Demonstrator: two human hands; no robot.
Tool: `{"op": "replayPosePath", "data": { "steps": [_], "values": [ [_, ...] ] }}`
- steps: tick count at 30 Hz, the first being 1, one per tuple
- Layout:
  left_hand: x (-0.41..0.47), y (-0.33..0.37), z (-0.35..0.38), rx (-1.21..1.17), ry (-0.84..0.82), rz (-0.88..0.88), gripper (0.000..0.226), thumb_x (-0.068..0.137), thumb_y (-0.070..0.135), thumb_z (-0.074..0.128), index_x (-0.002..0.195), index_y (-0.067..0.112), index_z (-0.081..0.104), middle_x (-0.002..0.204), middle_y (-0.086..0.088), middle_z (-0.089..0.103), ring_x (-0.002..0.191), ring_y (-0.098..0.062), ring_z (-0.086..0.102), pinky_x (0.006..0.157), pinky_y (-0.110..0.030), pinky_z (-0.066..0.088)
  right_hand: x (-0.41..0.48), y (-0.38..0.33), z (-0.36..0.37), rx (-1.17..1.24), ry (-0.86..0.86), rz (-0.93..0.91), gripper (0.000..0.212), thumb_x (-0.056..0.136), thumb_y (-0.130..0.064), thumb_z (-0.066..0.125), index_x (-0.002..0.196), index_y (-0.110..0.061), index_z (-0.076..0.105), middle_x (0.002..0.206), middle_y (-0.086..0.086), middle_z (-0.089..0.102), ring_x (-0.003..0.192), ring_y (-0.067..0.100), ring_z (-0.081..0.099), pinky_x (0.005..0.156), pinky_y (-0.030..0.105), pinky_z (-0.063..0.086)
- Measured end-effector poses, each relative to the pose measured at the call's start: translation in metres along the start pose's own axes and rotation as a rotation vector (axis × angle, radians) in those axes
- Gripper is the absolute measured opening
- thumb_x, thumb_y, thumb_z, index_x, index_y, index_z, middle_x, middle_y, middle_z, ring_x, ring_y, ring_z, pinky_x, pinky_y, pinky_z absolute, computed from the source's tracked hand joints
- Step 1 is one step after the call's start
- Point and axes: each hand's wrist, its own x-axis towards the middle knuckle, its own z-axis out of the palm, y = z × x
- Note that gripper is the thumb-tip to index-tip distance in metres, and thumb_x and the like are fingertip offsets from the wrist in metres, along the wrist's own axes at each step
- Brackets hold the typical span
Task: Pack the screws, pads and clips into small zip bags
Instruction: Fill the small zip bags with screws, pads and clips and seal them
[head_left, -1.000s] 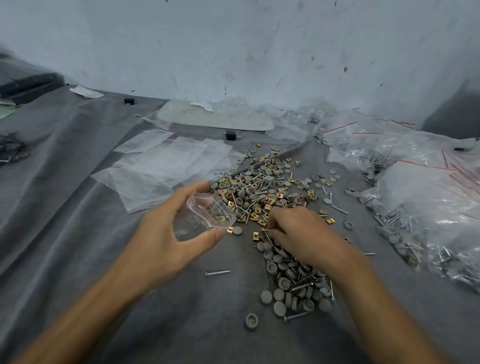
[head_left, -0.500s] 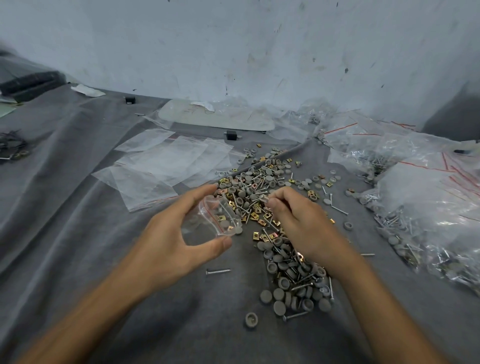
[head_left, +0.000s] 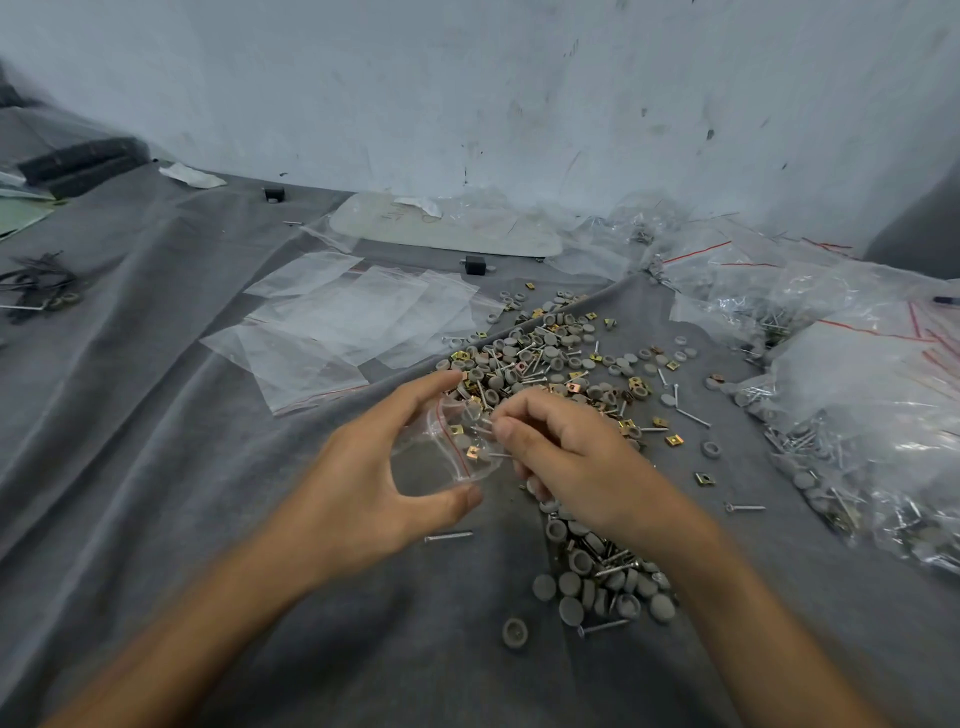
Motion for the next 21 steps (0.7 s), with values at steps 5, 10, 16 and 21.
{"op": "replayPosePath", "data": {
  "steps": [5,10,16,21],
  "values": [
    [0.0002,-0.0015,0.0025,-0.003,-0.007,0.019,0.086,0.073,0.028,0.09,0.145,0.04,0.045,0.136,0.027,0.057,0.129,0.01,0.048,0.106,-0.009,0.035,0.001,-0.0021,0.0038,-0.139,0.045,-0.048,0.015,0.103,-0.038,0.055,0.092,-0.032,0.063,0.067,-0.003,0.054,0.059,0.006,0.047,0.057,0.04,0.043],
    [-0.0001,-0.0043,0.0036,-0.008,-0.016,0.027,0.086,0.073,0.031,0.09,0.145,0.043,0.044,0.133,0.034,0.055,0.127,0.011,0.05,0.103,-0.007,0.036,0.0,-0.0029,0.0042,-0.208,0.084,-0.055,0.014,0.101,-0.041,0.059,0.094,-0.033,0.069,0.071,-0.007,0.062,0.062,0.003,0.05,0.059,0.035,0.044],
    [0.0002,-0.0031,0.0046,-0.018,-0.028,0.029,0.085,0.071,0.041,0.084,0.145,0.044,0.043,0.133,0.036,0.054,0.125,0.012,0.051,0.102,-0.006,0.036,0.0002,-0.0029,0.0044,-0.149,0.093,-0.073,0.011,0.099,-0.04,0.062,0.096,-0.034,0.071,0.065,-0.017,0.059,0.059,0.001,0.05,0.057,0.022,0.039],
    [0.0006,-0.0024,0.0055,-0.021,-0.022,0.037,0.084,0.07,0.038,0.084,0.144,0.044,0.044,0.133,0.036,0.054,0.126,0.01,0.051,0.103,-0.008,0.037,-0.0001,-0.0039,0.0058,-0.111,0.103,-0.079,0.012,0.098,-0.037,0.064,0.099,-0.031,0.074,0.066,-0.016,0.06,0.06,0.001,0.051,0.058,0.02,0.038]
  ]
}}
